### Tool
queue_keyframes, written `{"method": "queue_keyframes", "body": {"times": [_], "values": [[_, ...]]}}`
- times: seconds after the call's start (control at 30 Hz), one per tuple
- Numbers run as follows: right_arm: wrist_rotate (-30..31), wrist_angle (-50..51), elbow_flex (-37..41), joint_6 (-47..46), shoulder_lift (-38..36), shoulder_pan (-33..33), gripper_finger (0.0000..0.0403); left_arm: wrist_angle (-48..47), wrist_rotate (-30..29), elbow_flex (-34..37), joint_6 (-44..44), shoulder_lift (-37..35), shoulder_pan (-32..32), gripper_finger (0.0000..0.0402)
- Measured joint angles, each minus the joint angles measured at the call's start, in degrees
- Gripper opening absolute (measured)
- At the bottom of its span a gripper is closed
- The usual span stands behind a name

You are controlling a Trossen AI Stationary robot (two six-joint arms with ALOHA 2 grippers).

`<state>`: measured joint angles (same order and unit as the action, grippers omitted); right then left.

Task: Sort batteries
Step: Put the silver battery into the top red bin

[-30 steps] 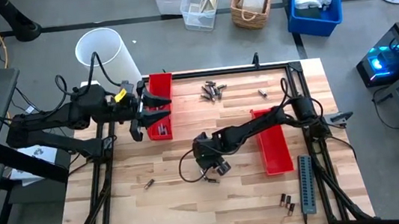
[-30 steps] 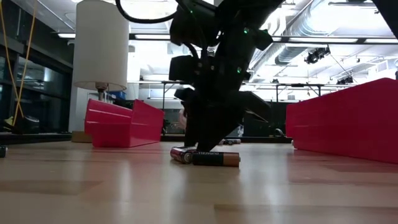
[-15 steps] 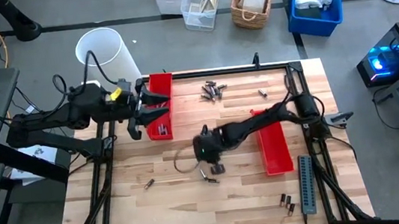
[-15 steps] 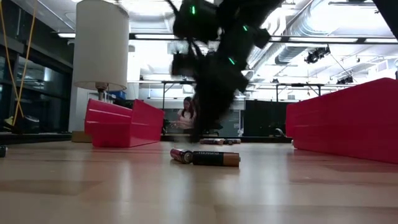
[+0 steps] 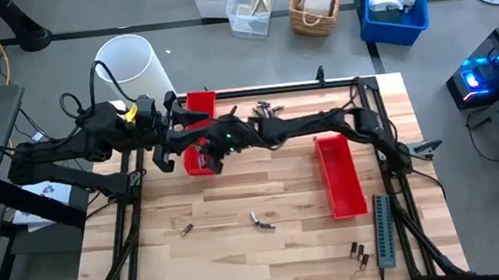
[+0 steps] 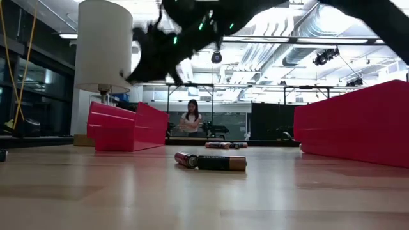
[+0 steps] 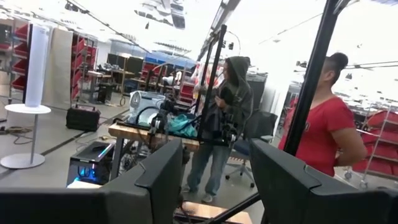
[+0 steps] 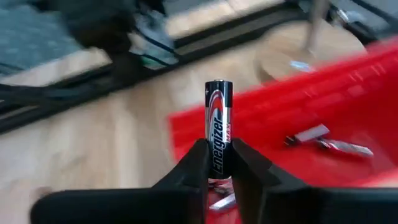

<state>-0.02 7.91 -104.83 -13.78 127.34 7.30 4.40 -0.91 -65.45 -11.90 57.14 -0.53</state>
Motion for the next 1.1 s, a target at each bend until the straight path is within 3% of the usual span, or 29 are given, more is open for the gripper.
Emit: {"method": "queue_keyframes", "body": {"times": [0.23,0.37,0.57,0.67,0.8,0.97,1.1], "values": [[2.4,6.5,-4.9,0.6,0.6,1.3,0.0182,0.0,0.0,0.0,0.1,0.0,0.0,0.0179],[-3.7,17.7,-9.4,3.3,0.8,1.7,0.0236,-0.1,0.0,0.0,0.1,0.0,0.0,0.0179],[-6.2,41.9,-15.2,4.6,0.4,-4.4,0.0241,-0.3,0.0,0.0,0.1,0.0,0.5,0.0179],[-5.5,51.3,-14.2,-1.3,0.6,-9.3,0.0234,-0.3,0.0,0.0,0.1,0.0,0.5,0.0179],[-6.7,49.6,-7.8,-15.4,0.6,-14.0,0.0227,-0.3,0.0,0.0,0.1,0.0,0.5,0.0179],[-5.6,38.9,-0.2,-35.1,0.6,-17.5,0.0219,-0.3,0.0,0.0,0.1,0.0,0.5,0.0179],[-2.3,36.7,2.9,-44.6,0.6,-18.5,0.0215,-0.3,0.0,0.0,0.1,0.0,0.5,0.0179]]}}
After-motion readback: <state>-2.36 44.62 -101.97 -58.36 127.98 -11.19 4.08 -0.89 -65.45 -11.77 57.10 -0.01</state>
